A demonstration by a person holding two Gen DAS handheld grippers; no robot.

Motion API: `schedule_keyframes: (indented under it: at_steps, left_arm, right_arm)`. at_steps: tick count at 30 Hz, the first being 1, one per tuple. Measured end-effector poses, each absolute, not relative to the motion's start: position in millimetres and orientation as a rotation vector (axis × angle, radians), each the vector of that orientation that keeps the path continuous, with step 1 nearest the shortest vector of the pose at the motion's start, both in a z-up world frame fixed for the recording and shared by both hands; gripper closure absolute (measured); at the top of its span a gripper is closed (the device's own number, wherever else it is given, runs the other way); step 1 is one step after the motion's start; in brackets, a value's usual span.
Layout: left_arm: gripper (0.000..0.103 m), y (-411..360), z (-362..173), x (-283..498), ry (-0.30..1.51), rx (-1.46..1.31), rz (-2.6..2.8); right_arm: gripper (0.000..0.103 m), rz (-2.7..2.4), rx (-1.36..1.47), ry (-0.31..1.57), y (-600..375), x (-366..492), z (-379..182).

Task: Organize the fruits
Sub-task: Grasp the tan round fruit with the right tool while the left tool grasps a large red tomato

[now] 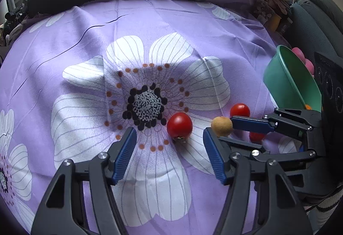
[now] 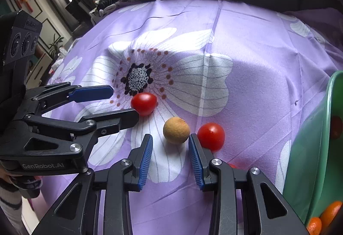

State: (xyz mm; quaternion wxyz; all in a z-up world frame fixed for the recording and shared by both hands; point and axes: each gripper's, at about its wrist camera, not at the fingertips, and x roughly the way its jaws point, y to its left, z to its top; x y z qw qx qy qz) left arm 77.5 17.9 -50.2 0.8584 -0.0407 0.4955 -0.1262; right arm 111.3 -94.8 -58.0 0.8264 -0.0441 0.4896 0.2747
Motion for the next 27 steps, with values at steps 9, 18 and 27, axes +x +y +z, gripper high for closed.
schedule_keyframes:
  at_steps: [9, 18, 27]
  left_arm:
    - [0.054, 13.4, -58.8, 89.1, 1.071, -0.059, -0.286]
    - [0.070, 6.3, -62.3, 97.4, 1.070, -0.023, -0.291]
    - [0.076, 4.1, -64.0, 102.0, 1.055, -0.023, -0.289]
  right_arm:
    - [0.066, 0.569, -0.196, 1.030, -82.1, 117.4, -60.0]
    - [0.074, 0.570, -0.243, 1.015, -78.4, 119.6, -61.8]
    - [0.074, 0.575, -0.228, 1.008, -79.0, 120.8, -62.2]
